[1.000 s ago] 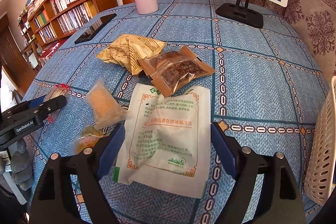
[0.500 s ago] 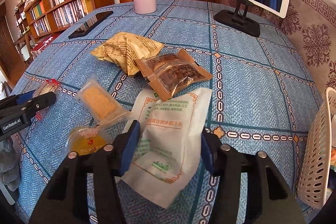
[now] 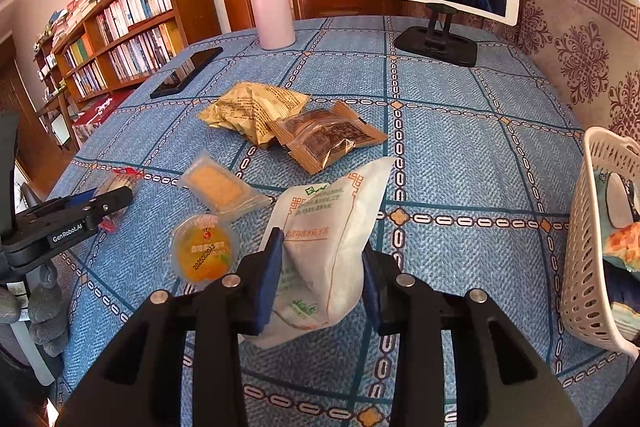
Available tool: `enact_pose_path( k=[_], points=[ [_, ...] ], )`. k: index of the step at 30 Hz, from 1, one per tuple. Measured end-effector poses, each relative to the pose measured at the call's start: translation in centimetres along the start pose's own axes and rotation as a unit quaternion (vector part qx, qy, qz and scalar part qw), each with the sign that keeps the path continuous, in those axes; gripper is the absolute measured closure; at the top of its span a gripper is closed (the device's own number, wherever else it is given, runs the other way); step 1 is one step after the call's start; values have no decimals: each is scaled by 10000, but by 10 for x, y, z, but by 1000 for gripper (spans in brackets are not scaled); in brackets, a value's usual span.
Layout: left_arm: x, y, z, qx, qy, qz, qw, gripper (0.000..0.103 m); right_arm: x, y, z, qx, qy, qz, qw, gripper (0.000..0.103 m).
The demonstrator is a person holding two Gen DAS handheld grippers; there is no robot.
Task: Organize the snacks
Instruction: 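Grasp the white printed packet with the right gripper while the left gripper holds the zip bag, then carry the white packet into the basket and open the right gripper while the left holds the zip bag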
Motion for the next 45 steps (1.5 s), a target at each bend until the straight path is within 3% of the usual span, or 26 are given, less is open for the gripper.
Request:
enact_pose_path(
  k=[9, 11, 12, 13, 23, 24, 25, 27, 29, 45],
  points=[
    [-1, 9, -8, 25, -8, 56, 10000, 62, -11, 13, -2, -83, -185, 59, 9998, 68],
    [-2, 12, -9, 11, -12, 51, 10000, 62, -16, 8, -6, 62, -402, 174, 9990, 56],
    [-3, 14, -9, -2, -18, 49, 10000, 62, -18, 6, -8, 126, -515, 217, 9984, 42],
    [-3, 16, -9, -15, -22, 44, 10000, 62, -21, 4, -9, 147, -623, 225, 9977, 38],
    [-12, 35, -3, -230, -70, -53, 9997, 62, -11, -19, -14, 405, -538, 173, 9976, 32],
    [-12, 36, -3, -236, -78, -55, 9997, 62, -9, -19, -14, 372, -450, 83, 9983, 36],
    [-13, 36, -3, -237, -80, -58, 9997, 62, -7, -19, -14, 336, -335, -34, 9989, 50],
    [-13, 37, -4, -236, -74, -70, 9997, 62, -2, -17, -15, 276, -174, -54, 9995, 63],
    [-13, 37, -4, -223, -61, -70, 9997, 62, 0, -14, -17, 223, -122, -50, 9997, 67],
    [-34, 51, -1, -332, -247, -148, 9990, 62, -28, 45, -1, -475, -601, 88, 9970, 69]
  ],
)
Point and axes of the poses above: each gripper's, at about its wrist camera, not at the fingertips, and y roughly against the way its jaws point, x to its left, z to its top, the point moved 5 cm from there along -y, roughly the way its jaws point, and after that the axes turned 9 degrees about -z, right-handed, at the moved point
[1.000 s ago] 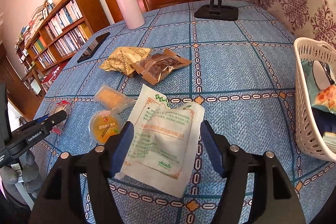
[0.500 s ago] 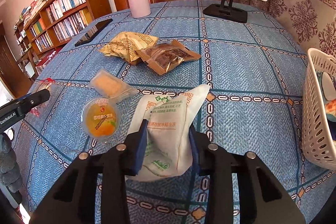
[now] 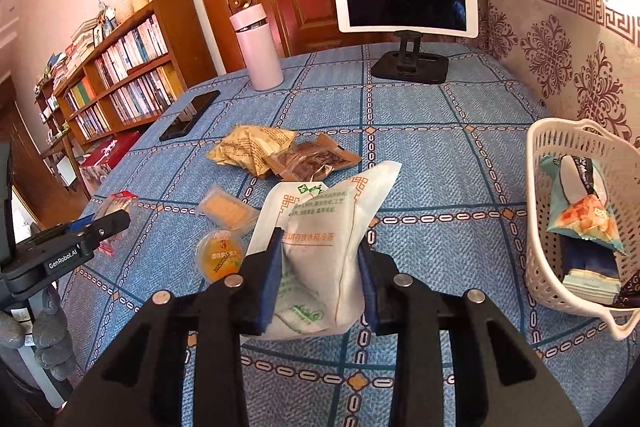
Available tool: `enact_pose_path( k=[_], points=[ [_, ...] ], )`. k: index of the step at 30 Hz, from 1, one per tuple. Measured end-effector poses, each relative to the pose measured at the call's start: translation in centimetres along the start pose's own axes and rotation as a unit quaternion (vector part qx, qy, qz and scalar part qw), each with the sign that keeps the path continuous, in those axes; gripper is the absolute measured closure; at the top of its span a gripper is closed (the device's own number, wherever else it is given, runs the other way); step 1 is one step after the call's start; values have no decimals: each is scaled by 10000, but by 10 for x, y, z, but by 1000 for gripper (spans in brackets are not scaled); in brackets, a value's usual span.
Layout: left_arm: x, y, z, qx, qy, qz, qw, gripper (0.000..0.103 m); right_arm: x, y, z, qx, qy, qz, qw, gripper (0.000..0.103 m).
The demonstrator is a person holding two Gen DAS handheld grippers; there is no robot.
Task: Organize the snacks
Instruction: 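Carry the white packet into the basket and open the right gripper while the left holds the zip bag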
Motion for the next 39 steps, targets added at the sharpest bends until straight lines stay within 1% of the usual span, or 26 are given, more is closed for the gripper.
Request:
enact_pose_path(
  k=[6, 11, 22, 27, 31, 39],
  points=[
    [-16, 4, 3, -36, -132, -63, 9999, 62, -29, 21, 13, -290, -284, -187, 9990, 69],
    [-29, 9, 6, -84, -248, -118, 9996, 62, -61, 38, 21, -514, -515, -426, 9964, 69],
    [-62, 14, 14, -149, -531, -264, 9981, 62, -135, 59, 26, -763, -1021, -1034, 9864, 69],
    [-79, 15, 18, -155, -683, -314, 9970, 62, -164, 64, 25, -825, -1216, -1330, 9802, 69],
    [-91, 15, 19, -157, -802, -347, 9961, 62, -178, 60, 21, -769, -1301, -1449, 9778, 69],
    [-117, 15, 19, -132, -1026, -430, 9937, 62, -193, 56, 12, -712, -1393, -1504, 9762, 69]
  ],
)
Point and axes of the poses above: each gripper's, at about its wrist camera, not at the fingertips, and y roughly against the way its jaws point, x to its left, z to its top, the point moved 5 cm from there along -y, roughly the way its jaws point, and after that the axes turned 9 degrees about -z, right-handed, at the moved point
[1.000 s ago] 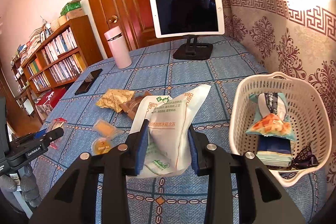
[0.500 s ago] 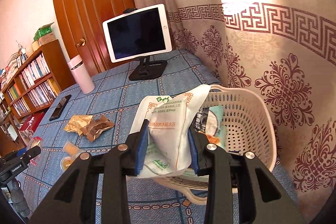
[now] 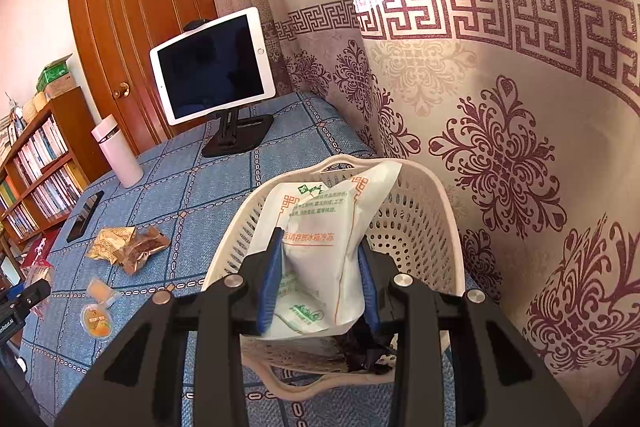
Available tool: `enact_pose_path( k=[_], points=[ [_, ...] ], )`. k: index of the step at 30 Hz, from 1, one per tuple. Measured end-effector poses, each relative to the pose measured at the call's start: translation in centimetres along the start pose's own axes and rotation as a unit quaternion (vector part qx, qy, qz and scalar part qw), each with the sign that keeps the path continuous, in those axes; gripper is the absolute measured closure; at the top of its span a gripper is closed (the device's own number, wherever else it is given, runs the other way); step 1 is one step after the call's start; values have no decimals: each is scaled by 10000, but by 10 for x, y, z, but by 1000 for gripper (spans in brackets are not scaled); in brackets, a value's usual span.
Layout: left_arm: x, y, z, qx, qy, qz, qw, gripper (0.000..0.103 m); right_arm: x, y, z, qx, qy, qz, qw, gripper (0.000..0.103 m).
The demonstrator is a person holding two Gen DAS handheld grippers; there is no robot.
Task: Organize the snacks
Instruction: 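Carry the white packet into the basket and open the right gripper while the left holds the zip bag, then carry the clear zip bag into the white basket and open the left gripper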
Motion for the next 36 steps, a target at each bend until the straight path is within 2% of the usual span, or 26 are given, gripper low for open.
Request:
enact_pose_path(
  k=[5, 7, 12, 20, 26, 36],
  points=[
    [-13, -1, 4, 5, -112, -55, 9999, 62, -7, -4, 0, 40, -90, -60, 9999, 64],
    [-18, -2, 6, 11, -155, -77, 9998, 62, -12, -4, 1, 23, -179, -100, 9998, 50],
    [-31, -3, 9, 16, -268, -144, 9995, 62, -20, -2, 0, -32, -232, -125, 9996, 50],
    [-59, -8, 18, -16, -474, -354, 9982, 62, -17, 19, -6, -355, -133, -205, 9991, 50],
    [-93, -16, 30, -78, -718, -603, 9956, 62, -19, 37, -15, -480, -134, -192, 9986, 50],
    [-157, -44, 43, 39, -1026, -1190, 9876, 62, -27, 41, -27, -372, -158, -105, 9991, 50]
  ],
)
Point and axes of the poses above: each gripper's, at about its wrist camera, not at the fingertips, and y roughly against the way its jaws point, x to its left, z to its top, the point moved 5 cm from there along -y, roughly the way its jaws point, and after that the axes turned 9 degrees about -z, right-handed, at the moved point
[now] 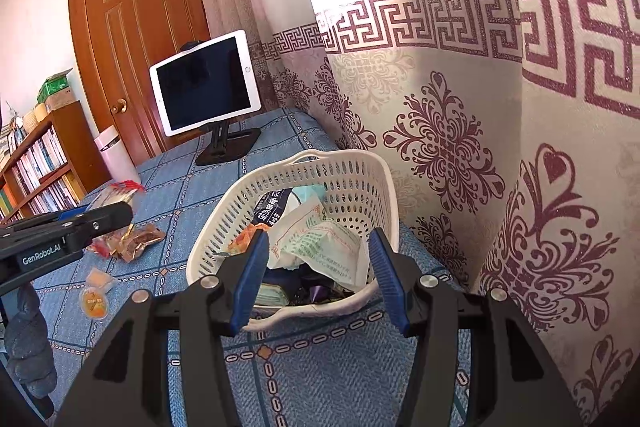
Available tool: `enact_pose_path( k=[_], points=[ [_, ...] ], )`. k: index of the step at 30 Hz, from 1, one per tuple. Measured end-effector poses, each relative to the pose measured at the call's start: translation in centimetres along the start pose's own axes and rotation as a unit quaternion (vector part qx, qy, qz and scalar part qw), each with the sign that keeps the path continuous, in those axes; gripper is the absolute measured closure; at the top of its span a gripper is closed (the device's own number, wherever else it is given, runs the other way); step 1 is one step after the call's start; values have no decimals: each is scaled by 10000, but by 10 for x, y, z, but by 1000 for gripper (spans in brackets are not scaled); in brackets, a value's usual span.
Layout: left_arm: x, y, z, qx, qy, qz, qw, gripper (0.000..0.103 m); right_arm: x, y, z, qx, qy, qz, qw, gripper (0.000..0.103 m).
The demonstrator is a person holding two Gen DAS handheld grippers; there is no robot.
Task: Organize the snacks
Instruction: 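Carry the clear zip bag into the white basket and open the left gripper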
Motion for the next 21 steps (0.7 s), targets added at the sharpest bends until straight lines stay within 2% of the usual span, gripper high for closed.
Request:
enact_pose_path(
  k=[9, 18, 19, 21],
  points=[
    [-38, -36, 20, 112, -112, -558, 9983, 62, -1, 2, -11, 105, 32, 76, 9999, 50],
    [-63, -66, 34, 233, -79, -959, 9951, 60, -7, 2, -12, 95, -27, 83, 9999, 50],
    [-65, -68, 34, 250, -70, -994, 9947, 58, -7, 2, -12, 95, -31, 89, 9999, 50],
    [-65, -69, 35, 234, 4, -1017, 9945, 23, -7, 3, -11, 82, -33, 88, 9999, 50]
  ],
)
Point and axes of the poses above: each gripper's, at about its wrist camera, not at the fingertips, and y roughly against the way its jaws point, x to its left, z to its top, the point moved 5 cm from there along -y, roughly the way its jaws point, and after that the axes turned 9 degrees about -z, right-handed, at the moved point
